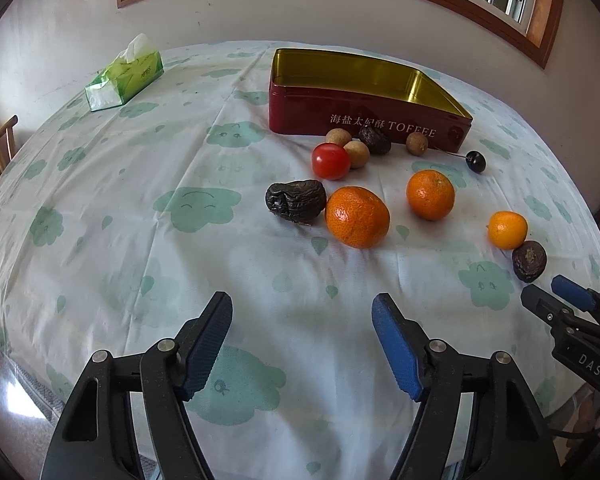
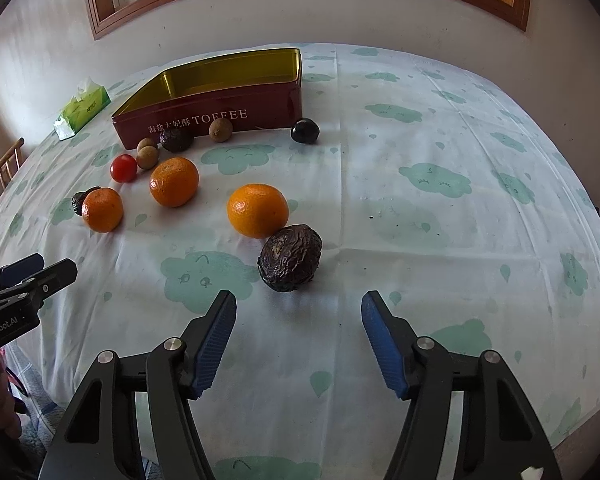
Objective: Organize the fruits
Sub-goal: 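Grasp the dark dried plum with the right tool while the left tool approaches the large orange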
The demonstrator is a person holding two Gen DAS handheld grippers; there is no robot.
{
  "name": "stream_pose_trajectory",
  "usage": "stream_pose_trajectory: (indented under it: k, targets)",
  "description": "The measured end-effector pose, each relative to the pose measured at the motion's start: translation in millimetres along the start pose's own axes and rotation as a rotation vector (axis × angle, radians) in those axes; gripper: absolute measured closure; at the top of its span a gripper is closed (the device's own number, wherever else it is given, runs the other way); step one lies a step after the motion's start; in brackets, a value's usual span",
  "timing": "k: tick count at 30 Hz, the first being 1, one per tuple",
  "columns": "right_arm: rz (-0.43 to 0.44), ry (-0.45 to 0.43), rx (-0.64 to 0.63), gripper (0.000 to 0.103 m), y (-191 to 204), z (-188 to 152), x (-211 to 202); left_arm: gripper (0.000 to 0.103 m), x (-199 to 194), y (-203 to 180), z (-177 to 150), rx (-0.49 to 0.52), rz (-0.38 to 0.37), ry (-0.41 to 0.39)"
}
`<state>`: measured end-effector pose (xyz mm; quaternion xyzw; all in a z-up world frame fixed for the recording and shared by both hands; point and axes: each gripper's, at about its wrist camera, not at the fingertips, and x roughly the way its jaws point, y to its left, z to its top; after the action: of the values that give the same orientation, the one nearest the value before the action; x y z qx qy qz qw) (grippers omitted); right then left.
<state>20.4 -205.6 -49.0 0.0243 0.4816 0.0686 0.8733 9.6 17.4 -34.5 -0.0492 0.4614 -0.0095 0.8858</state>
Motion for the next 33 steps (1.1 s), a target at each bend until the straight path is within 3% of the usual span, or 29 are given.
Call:
stream_pose_trajectory:
  k: [12, 20, 25, 33]
  targets:
    - [-0.001, 0.012, -0.013, 0.045, -0.9, 7.8, 14.4, 0.032, 11.7, -11.5, 9.3, 0.054, -0.003, -0.02]
    - [-0.017, -0.003, -0.041, 0.055, 2.3, 13.9, 19.4, 0.033, 20.7, -16.8, 15.5, 0.067, -0.004, -0.029]
    - [-0.004, -0.016, -0.063, 0.07, 7.5, 15.3, 19.7, 0.033, 23.5, -18.3, 17.6, 0.071, 0.003, -0.033]
    - [0.005, -0.022, -0.05, 0.072, 3.2, 14.7, 18.8, 0.033, 27.1, -23.8, 22.3, 0.08, 0.012, -0.041]
